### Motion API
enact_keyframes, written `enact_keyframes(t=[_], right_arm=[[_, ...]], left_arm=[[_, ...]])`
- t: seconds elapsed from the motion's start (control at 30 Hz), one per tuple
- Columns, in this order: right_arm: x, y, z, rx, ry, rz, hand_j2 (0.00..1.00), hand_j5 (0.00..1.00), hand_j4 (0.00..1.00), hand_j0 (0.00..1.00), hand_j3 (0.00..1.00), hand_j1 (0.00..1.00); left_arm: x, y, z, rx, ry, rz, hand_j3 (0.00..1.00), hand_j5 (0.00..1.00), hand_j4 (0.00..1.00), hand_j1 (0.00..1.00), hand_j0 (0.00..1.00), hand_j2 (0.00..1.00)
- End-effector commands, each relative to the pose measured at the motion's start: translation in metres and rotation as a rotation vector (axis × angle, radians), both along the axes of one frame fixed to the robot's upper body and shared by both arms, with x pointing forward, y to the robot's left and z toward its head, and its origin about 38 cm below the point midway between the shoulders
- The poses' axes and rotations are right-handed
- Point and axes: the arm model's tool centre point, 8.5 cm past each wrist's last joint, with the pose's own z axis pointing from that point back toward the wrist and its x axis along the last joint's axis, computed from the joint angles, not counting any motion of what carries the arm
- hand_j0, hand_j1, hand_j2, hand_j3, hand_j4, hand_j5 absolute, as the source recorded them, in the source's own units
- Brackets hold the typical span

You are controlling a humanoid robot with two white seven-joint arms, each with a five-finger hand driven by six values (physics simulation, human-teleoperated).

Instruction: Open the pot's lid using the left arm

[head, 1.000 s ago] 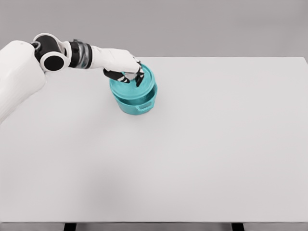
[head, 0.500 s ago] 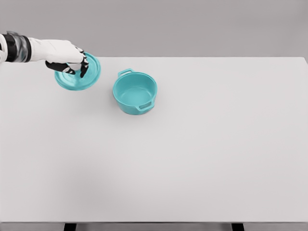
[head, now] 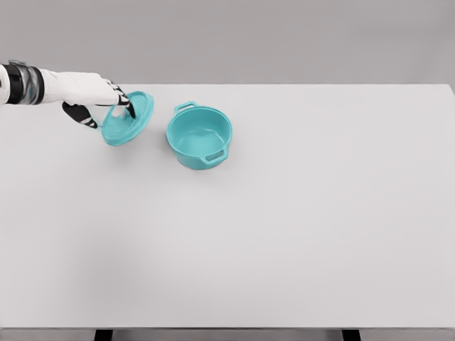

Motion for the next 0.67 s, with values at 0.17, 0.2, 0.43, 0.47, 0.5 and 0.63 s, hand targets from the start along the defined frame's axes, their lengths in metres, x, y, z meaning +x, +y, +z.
enact_keyframes(t=[0.17,0.2,0.43,0.47,0.5,0.63], right_arm=[[0.0,0.0,0.0,0.0,0.0,0.0,1.0,1.0,1.0,1.0,1.0,1.0],[0.0,0.0,0.0,0.0,0.0,0.0,1.0,1.0,1.0,1.0,1.0,1.0],[0.0,0.0,0.0,0.0,0.0,0.0,1.0,1.0,1.0,1.0,1.0,1.0],[-0.001,0.0,0.0,0.0,0.002,0.0,1.0,1.0,1.0,1.0,1.0,1.0],[-0.001,0.0,0.0,0.0,0.002,0.0,1.0,1.0,1.0,1.0,1.0,1.0],[0.0,0.0,0.0,0.0,0.0,0.0,1.0,1.0,1.0,1.0,1.0,1.0]], left_arm=[[0.0,0.006,0.0,-0.001,0.001,0.017,0.91,0.91,0.91,0.91,0.91,0.91],[0.0,0.007,0.0,0.001,0.001,0.018,0.91,0.91,0.91,0.91,0.91,0.91],[-0.004,0.058,-0.001,0.01,0.022,0.133,1.0,1.0,1.0,1.0,1.0,1.0],[-0.005,0.066,-0.002,0.014,0.029,0.156,1.0,1.0,1.0,1.0,1.0,1.0],[-0.004,0.069,-0.004,0.014,0.032,0.165,1.0,1.0,1.0,1.0,1.0,1.0],[-0.004,0.075,-0.006,0.015,0.038,0.184,1.0,1.0,1.0,1.0,1.0,1.0]])
